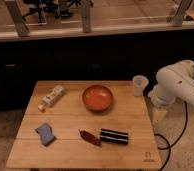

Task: Drag the ceramic bowl in a circle

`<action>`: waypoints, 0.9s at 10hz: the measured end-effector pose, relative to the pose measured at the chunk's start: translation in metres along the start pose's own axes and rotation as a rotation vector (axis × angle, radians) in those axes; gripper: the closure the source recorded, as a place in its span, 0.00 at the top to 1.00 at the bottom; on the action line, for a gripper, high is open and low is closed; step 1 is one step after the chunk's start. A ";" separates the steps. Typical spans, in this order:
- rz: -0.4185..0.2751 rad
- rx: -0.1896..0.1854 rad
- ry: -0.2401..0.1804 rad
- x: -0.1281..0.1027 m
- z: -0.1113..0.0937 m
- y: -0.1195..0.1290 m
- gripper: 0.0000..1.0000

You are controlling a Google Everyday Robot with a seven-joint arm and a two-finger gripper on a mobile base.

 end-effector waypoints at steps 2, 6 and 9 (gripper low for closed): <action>0.000 0.000 0.000 0.000 0.000 0.000 0.80; -0.068 0.007 -0.003 -0.025 -0.002 -0.015 0.80; -0.132 0.012 -0.005 -0.048 -0.004 -0.026 0.80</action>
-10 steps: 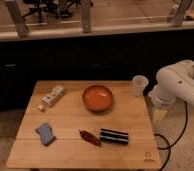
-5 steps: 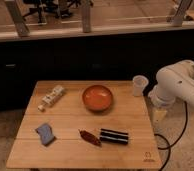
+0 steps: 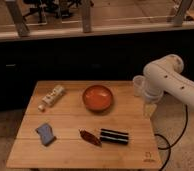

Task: Drag the ceramic bowl in a circle

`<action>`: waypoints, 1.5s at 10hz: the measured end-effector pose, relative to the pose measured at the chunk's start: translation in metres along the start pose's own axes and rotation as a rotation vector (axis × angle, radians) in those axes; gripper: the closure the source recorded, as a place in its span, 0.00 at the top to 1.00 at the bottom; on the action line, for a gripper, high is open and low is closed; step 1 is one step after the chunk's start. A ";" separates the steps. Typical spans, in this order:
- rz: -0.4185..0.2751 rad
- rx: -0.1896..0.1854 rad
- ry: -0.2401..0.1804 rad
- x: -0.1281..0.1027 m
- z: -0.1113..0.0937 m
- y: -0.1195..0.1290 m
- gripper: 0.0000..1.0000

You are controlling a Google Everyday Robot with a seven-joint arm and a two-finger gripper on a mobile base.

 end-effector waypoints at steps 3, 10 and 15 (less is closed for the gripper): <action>-0.064 0.013 0.004 -0.025 0.002 -0.014 0.80; -0.205 0.038 0.001 -0.076 0.009 -0.037 0.80; -0.299 0.056 -0.009 -0.097 0.021 -0.050 0.80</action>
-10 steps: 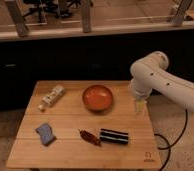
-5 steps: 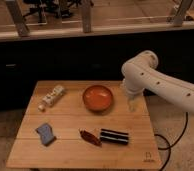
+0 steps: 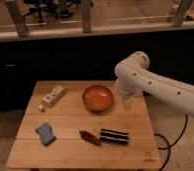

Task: Drag the ceramic bowl in a circle

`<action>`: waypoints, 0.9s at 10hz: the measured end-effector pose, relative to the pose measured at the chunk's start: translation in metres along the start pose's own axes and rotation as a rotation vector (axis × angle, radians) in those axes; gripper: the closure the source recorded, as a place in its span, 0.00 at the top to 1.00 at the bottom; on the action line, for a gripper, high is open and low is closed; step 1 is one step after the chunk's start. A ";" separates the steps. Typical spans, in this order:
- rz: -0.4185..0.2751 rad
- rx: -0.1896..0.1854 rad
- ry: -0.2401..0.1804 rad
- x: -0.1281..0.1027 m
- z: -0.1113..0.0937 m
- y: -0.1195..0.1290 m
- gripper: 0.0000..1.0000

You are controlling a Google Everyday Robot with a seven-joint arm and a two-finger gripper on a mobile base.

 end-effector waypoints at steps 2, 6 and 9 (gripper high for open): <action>-0.037 0.011 -0.006 -0.006 0.008 -0.007 0.80; -0.101 0.027 -0.018 -0.016 0.026 -0.020 0.80; -0.144 0.026 -0.028 -0.019 0.048 -0.027 0.80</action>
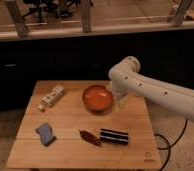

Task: Drag the ceramic bowl in a circle

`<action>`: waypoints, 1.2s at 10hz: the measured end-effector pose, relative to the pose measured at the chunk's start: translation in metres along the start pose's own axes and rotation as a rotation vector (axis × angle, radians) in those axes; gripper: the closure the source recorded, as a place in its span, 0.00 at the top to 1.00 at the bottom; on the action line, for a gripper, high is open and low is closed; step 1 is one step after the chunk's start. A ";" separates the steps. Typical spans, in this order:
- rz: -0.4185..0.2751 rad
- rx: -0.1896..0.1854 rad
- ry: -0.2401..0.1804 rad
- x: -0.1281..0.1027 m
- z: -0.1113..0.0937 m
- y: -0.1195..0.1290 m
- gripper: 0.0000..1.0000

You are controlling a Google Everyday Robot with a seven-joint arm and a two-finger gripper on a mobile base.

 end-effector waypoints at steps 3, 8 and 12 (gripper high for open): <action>-0.039 0.000 -0.012 -0.003 0.018 -0.008 0.80; -0.101 -0.007 -0.041 -0.007 0.051 -0.011 0.80; -0.141 -0.014 -0.062 -0.008 0.066 -0.008 0.80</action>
